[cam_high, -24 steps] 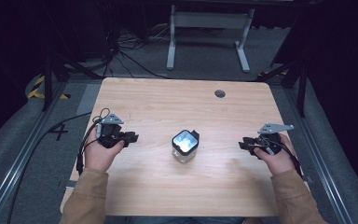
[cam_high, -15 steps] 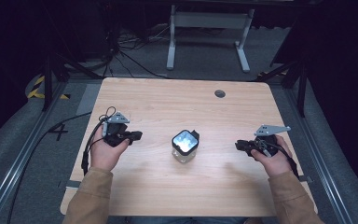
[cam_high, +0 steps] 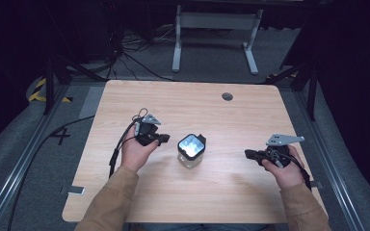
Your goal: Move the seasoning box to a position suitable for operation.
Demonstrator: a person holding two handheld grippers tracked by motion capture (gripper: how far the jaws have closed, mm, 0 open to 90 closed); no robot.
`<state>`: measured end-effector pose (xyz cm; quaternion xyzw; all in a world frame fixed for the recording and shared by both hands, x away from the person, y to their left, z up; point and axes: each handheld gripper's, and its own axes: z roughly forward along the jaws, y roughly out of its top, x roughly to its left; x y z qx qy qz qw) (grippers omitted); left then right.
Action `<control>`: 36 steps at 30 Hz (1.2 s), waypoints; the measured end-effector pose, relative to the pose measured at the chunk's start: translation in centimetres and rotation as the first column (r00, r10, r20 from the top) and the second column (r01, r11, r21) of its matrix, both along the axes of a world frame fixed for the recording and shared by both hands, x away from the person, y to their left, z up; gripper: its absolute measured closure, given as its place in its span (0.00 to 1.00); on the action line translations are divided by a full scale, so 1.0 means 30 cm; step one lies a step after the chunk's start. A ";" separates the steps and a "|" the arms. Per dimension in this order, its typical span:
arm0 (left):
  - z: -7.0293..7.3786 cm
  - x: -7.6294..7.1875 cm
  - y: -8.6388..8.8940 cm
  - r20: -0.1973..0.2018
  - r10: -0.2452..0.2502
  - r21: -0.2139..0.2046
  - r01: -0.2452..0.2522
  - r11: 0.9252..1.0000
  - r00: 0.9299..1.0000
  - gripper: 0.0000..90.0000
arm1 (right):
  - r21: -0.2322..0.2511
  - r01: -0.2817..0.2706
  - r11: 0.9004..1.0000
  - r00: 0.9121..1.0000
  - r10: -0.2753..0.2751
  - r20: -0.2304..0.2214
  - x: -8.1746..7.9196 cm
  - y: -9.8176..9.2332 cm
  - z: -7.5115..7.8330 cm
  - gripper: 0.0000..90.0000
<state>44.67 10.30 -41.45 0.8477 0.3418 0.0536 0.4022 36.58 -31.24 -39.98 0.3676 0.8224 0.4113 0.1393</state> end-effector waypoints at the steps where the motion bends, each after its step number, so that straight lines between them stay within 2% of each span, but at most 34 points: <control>1: -0.004 0.004 -0.014 -0.004 -0.005 0.011 0.005 1.000 1.000 0.98 | 0.001 0.002 1.000 1.000 -0.002 0.002 -0.002 -0.004 0.000 0.99; 4: -0.013 0.002 -0.049 -0.015 -0.032 0.038 0.032 0.999 0.999 0.98 | 0.011 0.005 1.000 1.000 -0.005 0.007 -0.007 -0.010 0.003 0.99; 6: -0.014 0.001 -0.061 -0.013 -0.059 0.041 0.059 0.997 0.998 0.98 | 0.008 0.006 1.000 1.000 -0.006 0.010 -0.010 -0.015 0.003 0.99; 9: -0.016 -0.014 -0.081 -0.018 -0.067 0.032 0.068 0.997 0.998 0.98 | 0.013 0.011 1.000 1.000 -0.011 0.012 -0.011 -0.020 0.005 0.99; 11: -0.013 -0.018 -0.085 -0.018 -0.079 0.047 0.079 0.996 0.997 0.98 | 0.017 0.012 1.000 1.000 -0.012 0.008 -0.012 -0.021 0.007 0.99; 12: -0.008 -0.023 -0.087 -0.030 -0.085 0.067 0.087 0.994 0.996 0.98 | 0.012 0.011 1.000 1.000 -0.011 0.010 -0.011 -0.022 0.008 0.98; 14: -0.012 -0.029 -0.093 -0.021 -0.085 0.060 0.086 0.995 0.996 0.99 | 0.019 0.011 1.000 1.000 -0.011 0.008 -0.011 -0.020 0.009 0.98; 16: -0.009 -0.039 -0.096 -0.045 -0.093 0.059 0.096 0.994 0.995 0.99 | 0.017 0.010 1.000 1.000 -0.010 0.010 -0.010 -0.019 0.010 0.98; 18: -0.005 -0.049 -0.103 -0.043 -0.120 0.079 0.123 0.989 0.992 0.99 | 0.012 0.007 1.000 1.000 -0.007 0.014 -0.008 -0.018 0.011 0.97; 22: -0.010 -0.073 -0.127 -0.041 -0.132 0.079 0.135 0.988 0.990 0.98 | 0.017 0.008 1.000 1.000 -0.008 0.008 -0.006 -0.014 0.012 0.97; 28: -0.008 -0.104 -0.165 -0.059 -0.175 0.081 0.179 0.980 0.983 0.98 | 0.016 0.011 1.000 1.000 -0.011 0.015 -0.003 -0.020 0.013 0.97; 32: -0.011 -0.120 -0.194 -0.073 -0.207 0.097 0.214 0.972 0.976 0.98 | 0.016 0.013 1.000 1.000 -0.013 0.012 -0.005 -0.023 0.015 0.97; 33: -0.013 -0.127 -0.206 -0.085 -0.228 0.101 0.236 0.966 0.970 0.97 | 0.014 0.013 1.000 1.000 -0.013 0.016 -0.004 -0.025 0.016 0.97; 36: -0.014 -0.136 -0.219 -0.080 -0.239 0.102 0.246 0.964 0.968 0.96 | 0.011 0.012 1.000 1.000 -0.013 0.020 -0.003 -0.028 0.016 0.97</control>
